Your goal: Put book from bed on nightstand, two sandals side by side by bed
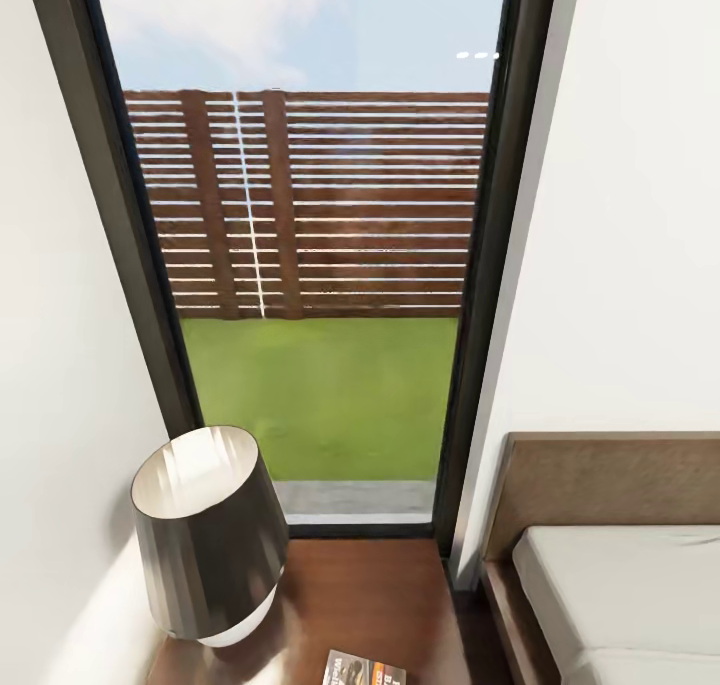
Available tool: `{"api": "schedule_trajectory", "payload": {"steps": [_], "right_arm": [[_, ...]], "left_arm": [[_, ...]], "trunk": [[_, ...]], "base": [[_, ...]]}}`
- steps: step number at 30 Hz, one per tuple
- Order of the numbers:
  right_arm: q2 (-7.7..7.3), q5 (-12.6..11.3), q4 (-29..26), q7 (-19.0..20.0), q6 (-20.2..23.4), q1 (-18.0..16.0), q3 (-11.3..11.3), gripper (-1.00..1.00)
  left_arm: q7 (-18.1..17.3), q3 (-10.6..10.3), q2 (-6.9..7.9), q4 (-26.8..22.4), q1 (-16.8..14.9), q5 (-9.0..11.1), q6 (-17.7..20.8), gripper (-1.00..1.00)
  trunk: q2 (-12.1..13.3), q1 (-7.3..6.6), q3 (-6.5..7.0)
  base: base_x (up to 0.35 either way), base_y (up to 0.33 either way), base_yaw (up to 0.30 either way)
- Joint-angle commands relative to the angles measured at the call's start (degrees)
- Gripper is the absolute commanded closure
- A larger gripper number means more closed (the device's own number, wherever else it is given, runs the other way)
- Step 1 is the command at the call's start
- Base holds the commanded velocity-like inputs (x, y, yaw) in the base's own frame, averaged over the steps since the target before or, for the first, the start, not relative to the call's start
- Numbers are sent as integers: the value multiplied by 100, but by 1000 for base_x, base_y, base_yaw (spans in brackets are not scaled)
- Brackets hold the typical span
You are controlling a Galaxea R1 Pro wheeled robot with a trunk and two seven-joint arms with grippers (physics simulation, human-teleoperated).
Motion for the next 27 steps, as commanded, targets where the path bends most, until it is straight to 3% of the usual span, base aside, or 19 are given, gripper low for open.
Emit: {"api": "schedule_trajectory", "payload": {"steps": [1, 8, 27], "right_arm": [[3, -48, 22, 25, -30, -10, 49, -100], [47, -50, 20, 24, -39, -10, 49, -100], [62, -56, 18, 24, -55, -10, 45, -100]], "left_arm": [[47, 21, -4, 5, -4, -29, -26, -100], [241, 14, -21, 5, -4, -25, -25, -100], [260, 13, -23, 9, -4, -31, -23, -100]], "trunk": [[-4, 0, -6], [-4, 0, -6], [-4, 0, -6]], "base": [[0, 0, 0], [0, 0, 0], [0, 0, 0]]}}
